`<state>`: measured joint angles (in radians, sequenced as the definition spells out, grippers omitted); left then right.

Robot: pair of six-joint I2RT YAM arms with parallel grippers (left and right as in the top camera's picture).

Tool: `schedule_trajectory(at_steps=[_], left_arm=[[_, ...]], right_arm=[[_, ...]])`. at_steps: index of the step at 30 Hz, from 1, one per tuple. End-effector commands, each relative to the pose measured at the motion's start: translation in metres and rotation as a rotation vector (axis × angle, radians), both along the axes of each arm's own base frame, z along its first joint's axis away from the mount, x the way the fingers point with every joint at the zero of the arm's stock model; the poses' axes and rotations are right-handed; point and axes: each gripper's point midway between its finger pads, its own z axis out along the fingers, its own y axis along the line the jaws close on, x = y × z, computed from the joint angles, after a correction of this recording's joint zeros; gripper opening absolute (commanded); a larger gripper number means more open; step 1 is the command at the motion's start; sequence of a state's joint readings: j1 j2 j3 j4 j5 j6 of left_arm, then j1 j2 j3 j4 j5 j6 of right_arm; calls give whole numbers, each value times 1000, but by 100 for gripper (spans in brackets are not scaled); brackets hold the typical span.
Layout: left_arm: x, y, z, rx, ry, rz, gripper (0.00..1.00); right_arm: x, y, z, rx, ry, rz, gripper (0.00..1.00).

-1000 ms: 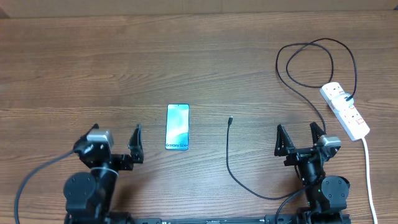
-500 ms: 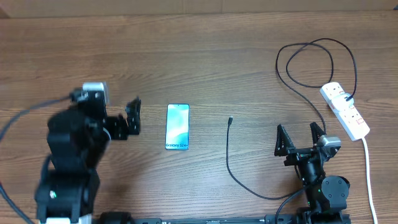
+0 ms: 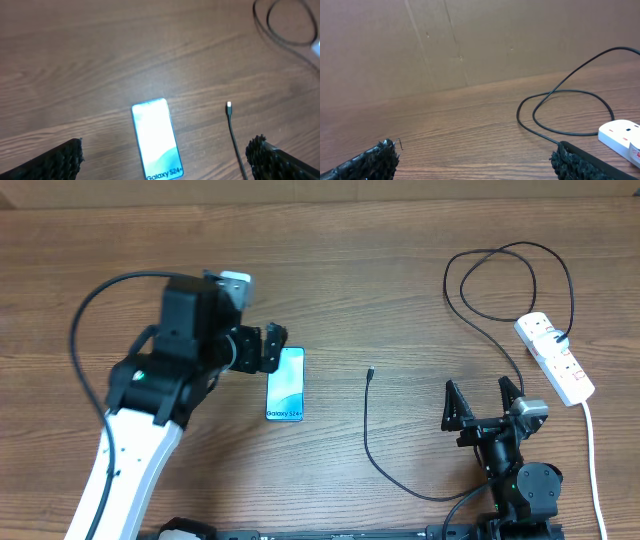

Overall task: Plug charger to phone and switch on socket
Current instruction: 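Move the left gripper forward over the phone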

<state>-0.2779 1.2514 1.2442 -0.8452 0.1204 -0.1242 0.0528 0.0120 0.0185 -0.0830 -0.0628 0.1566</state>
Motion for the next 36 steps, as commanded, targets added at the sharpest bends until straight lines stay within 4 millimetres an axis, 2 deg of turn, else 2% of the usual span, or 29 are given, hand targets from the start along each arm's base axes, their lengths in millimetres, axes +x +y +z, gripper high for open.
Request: schedule_trajectory(at_steps=[1, 11, 16, 19, 22, 25, 29, 36], left_arm=[[5, -11, -7, -9, 36, -20, 100], [1, -19, -63, 18, 247, -46, 100], [7, -10, -90, 77, 321, 134, 100], [8, -11, -106, 133, 349, 167, 100], [5, -25, -128, 182, 392, 103, 100], [-1, -30, -151, 231, 454, 101, 100], [-9, -26, -176, 255, 546, 181, 100], [-15, -23, -201, 274, 627, 245, 100]], right_arm=[[0, -2, -3, -5, -2, -10, 100], [0, -2, -3, -5, -2, -10, 100], [0, -2, -3, -5, -2, -10, 100], [0, -2, -3, -5, -2, -10, 100], [0, -2, -3, -5, -2, -10, 100], [0, -2, -3, -5, -2, -10, 100], [0, -2, -3, -5, -2, -10, 100], [0, -2, -3, -5, -2, -10, 100]])
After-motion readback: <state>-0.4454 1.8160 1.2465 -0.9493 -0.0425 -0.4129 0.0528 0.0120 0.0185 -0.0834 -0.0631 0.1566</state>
